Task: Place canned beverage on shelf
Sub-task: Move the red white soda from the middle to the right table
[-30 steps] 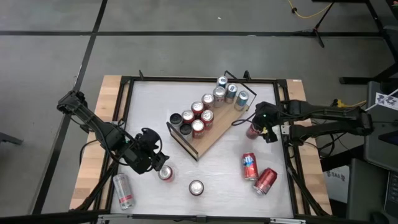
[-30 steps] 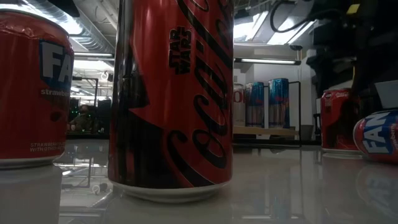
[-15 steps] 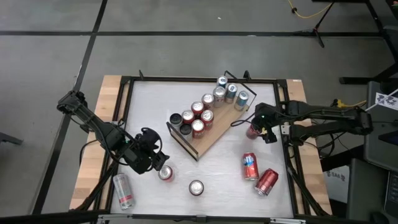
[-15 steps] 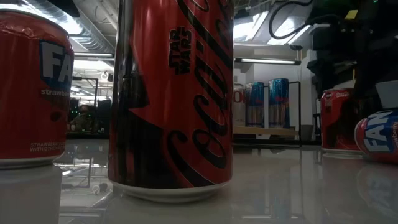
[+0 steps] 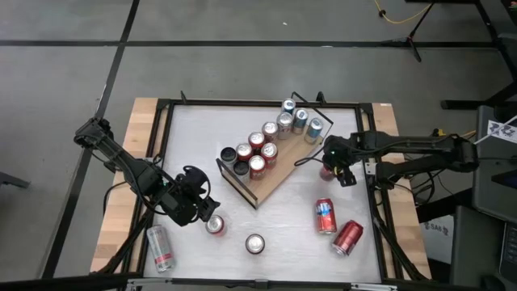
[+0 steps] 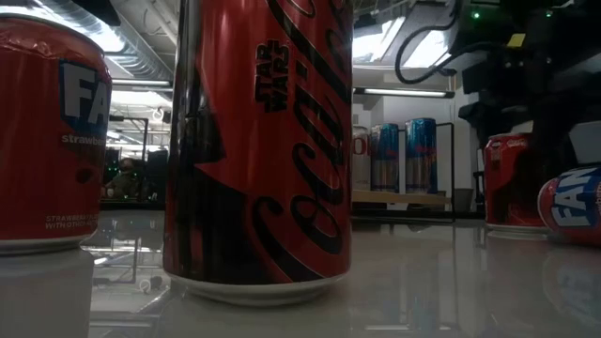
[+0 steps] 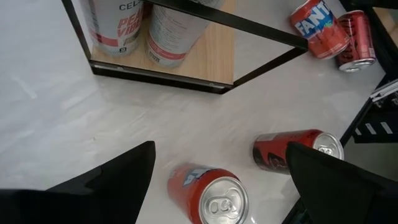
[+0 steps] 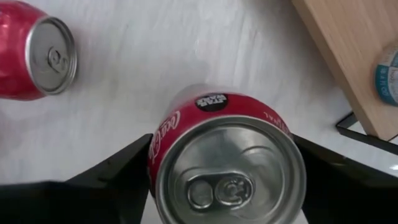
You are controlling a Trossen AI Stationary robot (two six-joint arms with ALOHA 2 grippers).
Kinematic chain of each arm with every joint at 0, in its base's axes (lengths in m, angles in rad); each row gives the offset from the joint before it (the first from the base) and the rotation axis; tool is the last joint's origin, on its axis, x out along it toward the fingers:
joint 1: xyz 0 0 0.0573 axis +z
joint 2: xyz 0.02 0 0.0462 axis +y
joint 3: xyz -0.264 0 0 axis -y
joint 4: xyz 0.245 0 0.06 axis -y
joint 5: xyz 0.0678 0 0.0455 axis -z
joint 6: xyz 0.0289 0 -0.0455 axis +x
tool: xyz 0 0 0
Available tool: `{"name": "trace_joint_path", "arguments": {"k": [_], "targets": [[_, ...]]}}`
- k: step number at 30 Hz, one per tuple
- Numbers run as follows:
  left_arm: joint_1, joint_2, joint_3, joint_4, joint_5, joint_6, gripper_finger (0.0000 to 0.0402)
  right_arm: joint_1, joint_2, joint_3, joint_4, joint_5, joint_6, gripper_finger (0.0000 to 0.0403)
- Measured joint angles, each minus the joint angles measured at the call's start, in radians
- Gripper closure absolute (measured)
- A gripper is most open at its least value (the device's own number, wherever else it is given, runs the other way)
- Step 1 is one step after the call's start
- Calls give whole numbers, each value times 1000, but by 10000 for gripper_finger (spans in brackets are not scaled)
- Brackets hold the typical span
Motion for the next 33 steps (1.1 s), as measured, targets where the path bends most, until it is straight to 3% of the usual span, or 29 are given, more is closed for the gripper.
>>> {"name": "trace_joint_path", "arguments": {"k": [3, 8, 13, 21, 26, 33], "targets": [[0, 0, 0, 0, 0, 0, 48, 0, 1, 1, 0, 0, 21, 119], [0, 0, 0, 0, 0, 0, 48, 1, 2, 0, 11, 28, 182, 115], [0, 0, 0, 0, 0, 0, 48, 1, 3, -2, 11, 71, 396, 86], [0, 0, 0, 0, 0, 0, 48, 0, 4, -4, 8, 180, 800, 108], [0, 0, 0, 0, 0, 0, 48, 0, 4, -5, 5, 226, 1023, 97], [0, 0, 0, 0, 0, 2, 48, 0, 4, -5, 11, 226, 1120, 84]]}}
